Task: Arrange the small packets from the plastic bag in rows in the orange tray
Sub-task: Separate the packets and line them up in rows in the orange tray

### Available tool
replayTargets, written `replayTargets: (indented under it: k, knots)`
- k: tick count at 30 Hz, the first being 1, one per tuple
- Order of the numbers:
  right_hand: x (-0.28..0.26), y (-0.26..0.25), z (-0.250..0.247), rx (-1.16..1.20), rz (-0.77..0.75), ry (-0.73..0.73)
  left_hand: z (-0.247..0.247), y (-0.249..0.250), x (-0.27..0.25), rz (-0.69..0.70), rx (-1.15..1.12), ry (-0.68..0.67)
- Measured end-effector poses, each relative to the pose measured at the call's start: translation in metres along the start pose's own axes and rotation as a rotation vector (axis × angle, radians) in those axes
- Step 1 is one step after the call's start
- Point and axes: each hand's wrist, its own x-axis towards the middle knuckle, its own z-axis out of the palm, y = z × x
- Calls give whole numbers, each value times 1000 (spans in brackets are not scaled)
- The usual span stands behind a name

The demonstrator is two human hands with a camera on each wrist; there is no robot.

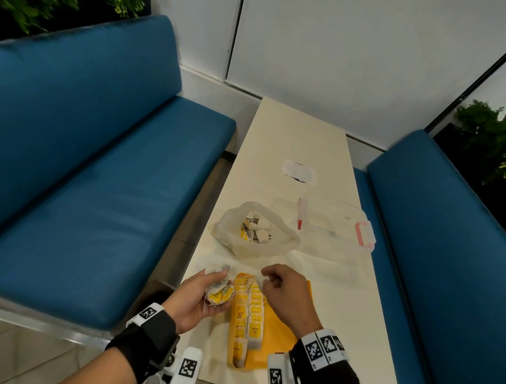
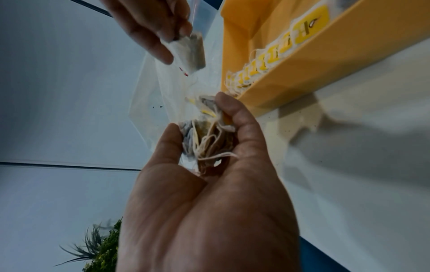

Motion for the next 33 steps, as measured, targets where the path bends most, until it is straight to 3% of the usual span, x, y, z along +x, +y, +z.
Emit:
replayTargets:
  k: [7,12,16,27,33]
  knots:
    - [-9,22,-5,-128,14,-66,-13,-4,-3,5,33,48]
    - [-21,32,-6,20,131,-119,-12,-9,-4,-4,56,58]
    - [-27,45,-1,-5,144,-135,-7,-12,-5,-8,82,51]
    - [-51,64,18,177,323,-381,5,-9,-7,-5,114,8]
    - [-53,72,35,233,420,-421,12,-9,-5,7,142,-19]
